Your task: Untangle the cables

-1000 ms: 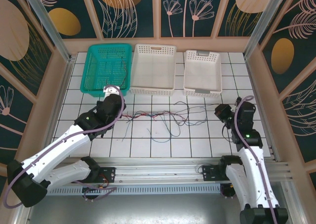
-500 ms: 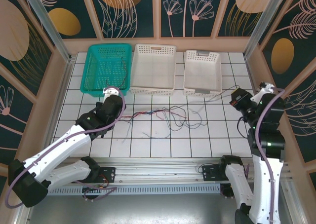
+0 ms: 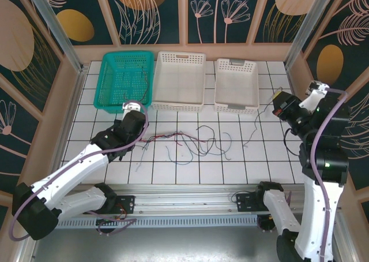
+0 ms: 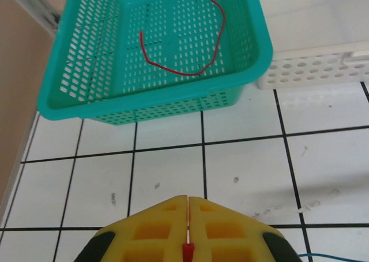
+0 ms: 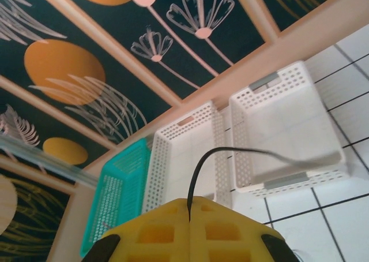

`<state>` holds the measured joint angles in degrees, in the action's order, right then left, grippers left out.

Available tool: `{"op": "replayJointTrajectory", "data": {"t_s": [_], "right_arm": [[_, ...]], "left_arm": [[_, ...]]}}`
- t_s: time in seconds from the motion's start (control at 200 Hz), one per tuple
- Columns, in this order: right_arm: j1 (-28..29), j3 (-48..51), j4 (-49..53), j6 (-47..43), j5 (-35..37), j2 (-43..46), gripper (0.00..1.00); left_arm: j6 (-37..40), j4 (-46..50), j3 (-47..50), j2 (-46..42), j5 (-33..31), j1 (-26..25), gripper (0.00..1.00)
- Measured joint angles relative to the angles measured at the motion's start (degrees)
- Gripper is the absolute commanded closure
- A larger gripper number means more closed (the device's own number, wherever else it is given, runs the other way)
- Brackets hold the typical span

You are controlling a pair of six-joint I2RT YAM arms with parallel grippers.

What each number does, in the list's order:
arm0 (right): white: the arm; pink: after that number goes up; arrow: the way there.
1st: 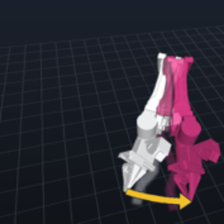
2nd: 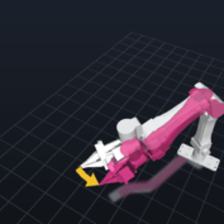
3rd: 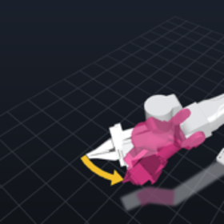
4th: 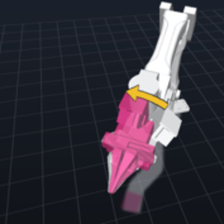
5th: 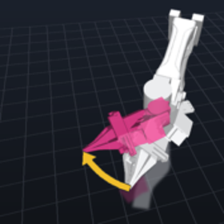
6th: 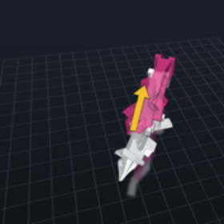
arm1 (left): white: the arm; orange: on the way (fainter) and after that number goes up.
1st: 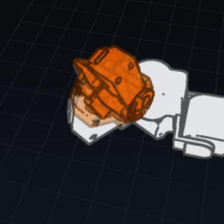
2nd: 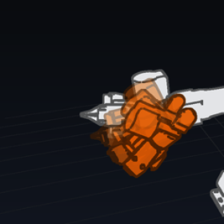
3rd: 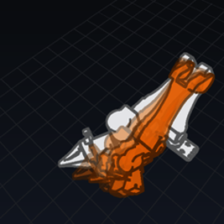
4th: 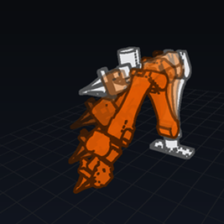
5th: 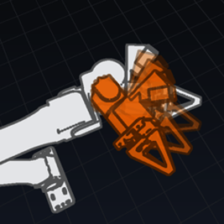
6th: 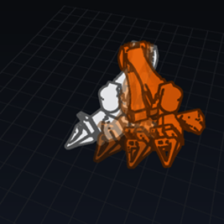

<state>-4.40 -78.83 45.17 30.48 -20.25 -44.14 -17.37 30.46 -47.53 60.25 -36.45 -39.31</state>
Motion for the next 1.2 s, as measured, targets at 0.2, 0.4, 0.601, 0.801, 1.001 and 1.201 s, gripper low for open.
{"op": "replayJointTrajectory", "data": {"t_s": [0.2,0.4,0.601,0.801,1.001,1.201], "right_arm": [[0.0,-4.7,-1.9,0.1,-4.3,-5.4,1.0],[0.0,-9.3,-6.5,1.6,-8.7,-11.2,1.0],[0.2,-13.4,-11.0,3.3,-11.4,-18.1,1.0],[3.9,-19.3,-12.4,1.7,-8.1,-23.8,1.0],[11.7,-25.0,-12.9,-3.7,2.2,-27.1,1.0],[12.1,-32.3,-13.8,-7.6,8.5,-32.7,1.0]], "left_arm": [[0.0,-0.7,0.5,0.9,4.0,0.0,1.0],[0.4,-2.7,1.1,0.9,8.4,0.0,1.0],[0.9,-4.2,1.5,0.9,11.3,0.0,1.0],[1.3,-5.1,1.9,0.8,12.7,0.0,1.0],[1.7,-5.7,2.2,0.2,13.6,0.0,1.0],[2.0,-7.0,2.3,-0.3,13.6,0.0,1.0]]}}
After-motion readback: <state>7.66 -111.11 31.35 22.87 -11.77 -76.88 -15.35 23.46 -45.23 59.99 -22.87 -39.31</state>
